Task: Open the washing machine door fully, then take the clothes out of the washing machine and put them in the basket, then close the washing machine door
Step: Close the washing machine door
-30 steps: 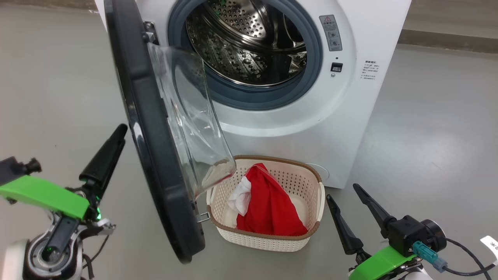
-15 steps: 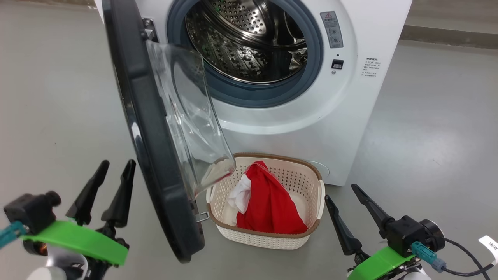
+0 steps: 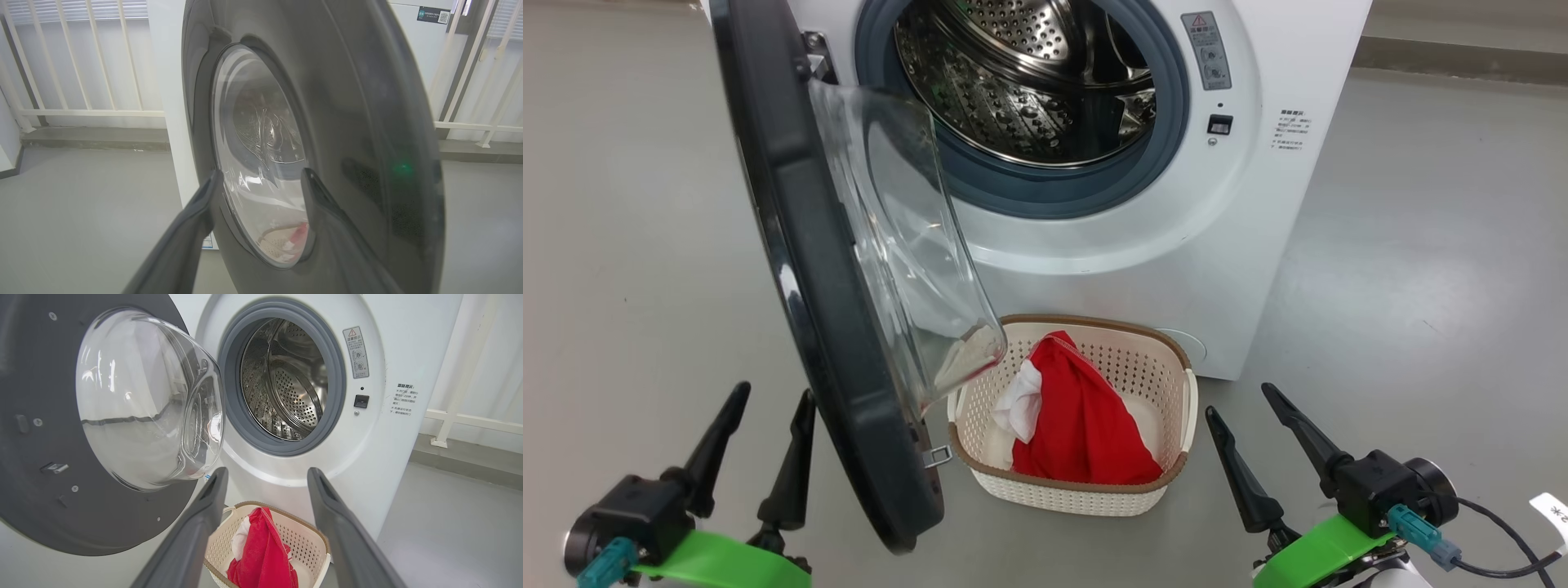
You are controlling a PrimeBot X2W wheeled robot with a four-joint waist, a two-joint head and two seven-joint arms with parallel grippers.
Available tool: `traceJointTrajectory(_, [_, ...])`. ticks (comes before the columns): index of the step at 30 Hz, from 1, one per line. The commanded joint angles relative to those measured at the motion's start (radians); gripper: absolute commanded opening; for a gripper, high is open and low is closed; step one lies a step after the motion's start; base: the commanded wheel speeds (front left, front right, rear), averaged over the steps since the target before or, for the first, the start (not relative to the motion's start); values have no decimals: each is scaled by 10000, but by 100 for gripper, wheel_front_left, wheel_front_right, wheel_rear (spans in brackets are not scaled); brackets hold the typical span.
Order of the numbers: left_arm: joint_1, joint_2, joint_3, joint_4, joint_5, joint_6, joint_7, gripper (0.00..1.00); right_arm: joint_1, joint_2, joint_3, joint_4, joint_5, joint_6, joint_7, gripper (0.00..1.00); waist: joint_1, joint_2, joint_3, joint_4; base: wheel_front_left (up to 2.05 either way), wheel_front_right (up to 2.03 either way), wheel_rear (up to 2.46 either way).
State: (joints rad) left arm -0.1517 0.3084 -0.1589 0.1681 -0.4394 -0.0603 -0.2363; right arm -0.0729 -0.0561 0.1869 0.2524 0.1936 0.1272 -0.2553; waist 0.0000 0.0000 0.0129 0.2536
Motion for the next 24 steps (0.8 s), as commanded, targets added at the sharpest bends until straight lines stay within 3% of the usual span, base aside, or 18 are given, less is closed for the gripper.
traceJointTrajectory(1, [-82, 225, 377, -160, 122, 122, -145, 100, -507, 0, 210, -255, 135, 35, -65, 100, 0, 0, -21, -8, 0, 0, 0])
traceJointTrajectory(24, [1022, -889, 950, -432, 754, 288, -253, 100, -274, 44, 260, -287, 193, 35, -65, 100, 0, 0, -236, 130, 0, 0, 0])
